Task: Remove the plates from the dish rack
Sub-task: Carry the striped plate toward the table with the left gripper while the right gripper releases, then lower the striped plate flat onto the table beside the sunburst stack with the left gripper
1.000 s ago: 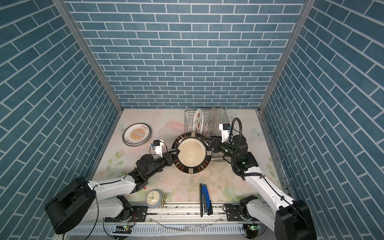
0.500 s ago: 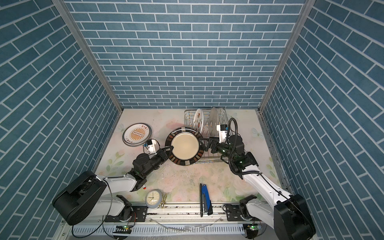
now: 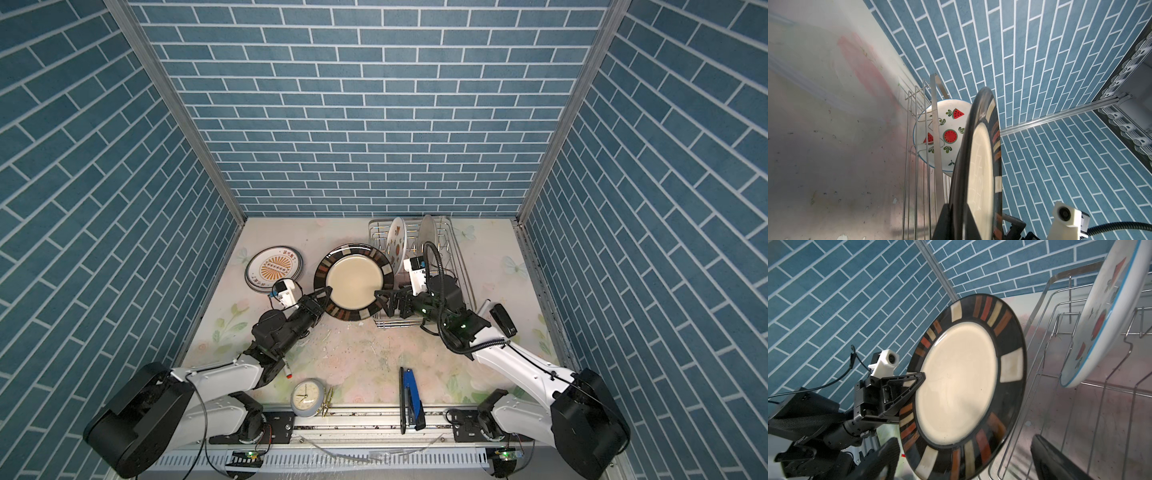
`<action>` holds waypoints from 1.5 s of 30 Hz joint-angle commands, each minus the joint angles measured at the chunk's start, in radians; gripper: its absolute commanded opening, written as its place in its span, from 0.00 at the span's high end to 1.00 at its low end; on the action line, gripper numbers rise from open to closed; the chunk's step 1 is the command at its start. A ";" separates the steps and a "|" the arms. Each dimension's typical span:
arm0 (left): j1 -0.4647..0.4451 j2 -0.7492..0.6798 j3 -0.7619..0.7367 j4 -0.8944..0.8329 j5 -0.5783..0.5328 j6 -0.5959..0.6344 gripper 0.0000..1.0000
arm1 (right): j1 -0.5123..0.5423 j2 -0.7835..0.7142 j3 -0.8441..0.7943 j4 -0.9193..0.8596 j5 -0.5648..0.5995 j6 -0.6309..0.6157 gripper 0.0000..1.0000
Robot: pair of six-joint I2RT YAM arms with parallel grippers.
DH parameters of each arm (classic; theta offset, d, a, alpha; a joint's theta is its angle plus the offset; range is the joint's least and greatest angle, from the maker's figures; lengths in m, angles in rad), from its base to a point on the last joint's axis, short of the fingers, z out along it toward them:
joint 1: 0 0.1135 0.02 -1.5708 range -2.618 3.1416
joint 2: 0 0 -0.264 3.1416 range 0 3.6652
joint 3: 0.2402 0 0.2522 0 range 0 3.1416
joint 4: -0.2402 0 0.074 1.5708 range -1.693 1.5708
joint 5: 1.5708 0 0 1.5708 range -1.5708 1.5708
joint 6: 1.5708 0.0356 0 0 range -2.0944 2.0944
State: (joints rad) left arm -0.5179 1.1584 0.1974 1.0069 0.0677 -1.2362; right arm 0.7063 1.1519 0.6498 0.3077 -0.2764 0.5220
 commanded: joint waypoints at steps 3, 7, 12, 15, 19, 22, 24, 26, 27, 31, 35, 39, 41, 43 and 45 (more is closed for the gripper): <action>0.010 -0.163 0.016 -0.070 -0.094 -0.007 1.00 | 0.030 0.038 0.060 -0.016 0.079 -0.060 0.01; 0.011 -0.261 0.010 -0.207 -0.142 -0.032 1.00 | 0.054 0.086 0.084 0.006 0.079 -0.066 0.01; 0.013 -0.333 0.017 -0.335 -0.195 -0.039 1.00 | 0.091 0.143 0.115 0.027 0.071 -0.079 0.01; 0.012 -0.359 0.002 -0.370 -0.234 -0.052 1.00 | 0.115 0.176 0.144 0.024 0.081 -0.096 0.01; 0.013 -0.373 -0.013 -0.403 -0.297 -0.081 1.00 | 0.141 0.231 0.191 0.009 0.103 -0.113 0.01; 0.014 -0.342 -0.026 -0.373 -0.314 -0.092 1.00 | 0.155 0.277 0.231 0.002 0.064 -0.131 0.01; 0.015 -0.327 -0.021 -0.376 -0.316 -0.096 1.00 | 0.154 0.306 0.251 0.011 0.011 -0.134 0.01; 0.016 -0.314 -0.016 -0.384 -0.323 -0.099 1.00 | 0.156 0.330 0.269 0.015 0.009 -0.135 0.01; 0.015 -0.309 -0.012 -0.391 -0.330 -0.101 1.00 | 0.156 0.338 0.277 0.014 0.015 -0.137 0.01; 0.015 -0.281 -0.018 -0.405 -0.360 -0.133 1.00 | 0.158 0.382 0.305 -0.001 0.055 -0.150 0.01; 0.017 -0.284 -0.025 -0.416 -0.405 -0.128 1.00 | 0.161 0.427 0.343 -0.028 0.051 -0.162 0.01; 0.019 -0.269 -0.019 -0.432 -0.408 -0.128 1.00 | 0.164 0.459 0.370 -0.037 0.055 -0.178 0.01; 0.018 -0.260 -0.026 -0.426 -0.417 -0.135 1.00 | 0.164 0.465 0.371 -0.033 0.058 -0.181 0.01; 0.019 -0.251 -0.024 -0.439 -0.426 -0.148 1.00 | 0.164 0.472 0.371 -0.028 0.064 -0.182 0.01; 0.019 -0.237 -0.025 -0.437 -0.423 -0.158 1.00 | 0.164 0.480 0.374 -0.031 0.065 -0.182 0.01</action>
State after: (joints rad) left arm -0.5060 0.9272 0.1505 0.4328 -0.3256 -1.3556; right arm 0.8639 1.6123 0.9775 0.2829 -0.2283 0.3832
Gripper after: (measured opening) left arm 0.109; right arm 0.989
